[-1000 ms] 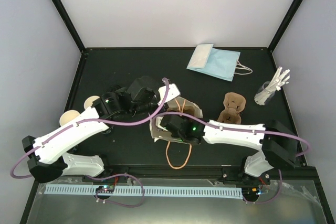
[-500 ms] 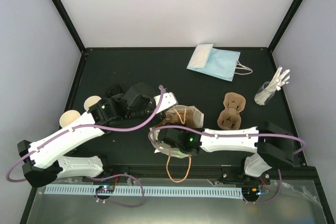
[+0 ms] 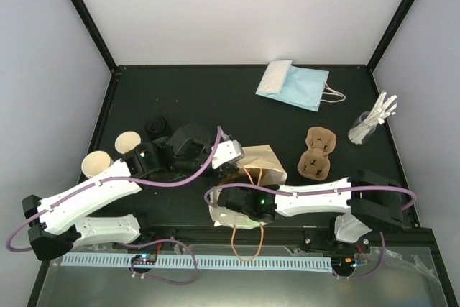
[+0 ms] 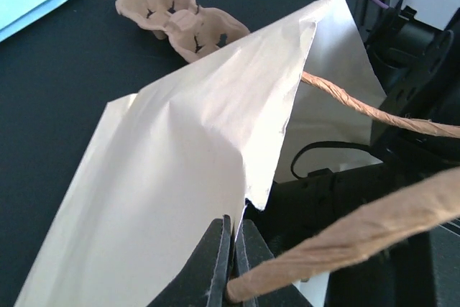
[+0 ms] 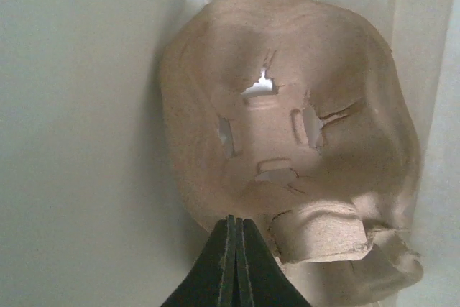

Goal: Pack the takeout coffee

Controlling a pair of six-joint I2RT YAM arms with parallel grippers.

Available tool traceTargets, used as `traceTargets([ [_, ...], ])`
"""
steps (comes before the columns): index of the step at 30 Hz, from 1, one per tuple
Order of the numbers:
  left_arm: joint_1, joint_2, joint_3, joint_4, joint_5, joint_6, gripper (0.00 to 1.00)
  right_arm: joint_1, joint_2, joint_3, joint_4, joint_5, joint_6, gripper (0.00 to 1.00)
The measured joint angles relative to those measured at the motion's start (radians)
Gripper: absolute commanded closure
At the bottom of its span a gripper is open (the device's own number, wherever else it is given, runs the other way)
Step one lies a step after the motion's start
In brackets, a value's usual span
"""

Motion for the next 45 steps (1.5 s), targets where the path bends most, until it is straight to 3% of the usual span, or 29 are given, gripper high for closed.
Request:
traceTargets([
  [16, -0.008, -0.014, -0.031, 0.013, 0.024, -0.029, 0.99, -0.029, 0.008, 0.071, 0.014, 0.148, -0.055, 0.99],
  [37, -0.008, -0.014, -0.035, 0.008, -0.009, -0.036, 0.98, -0.086, 0.126, 0.044, 0.171, 0.127, -0.078, 0.99],
  [45, -0.012, -0.015, -0.035, 0.013, -0.013, -0.037, 0.98, -0.089, 0.115, 0.043, 0.145, 0.097, -0.075, 0.99],
])
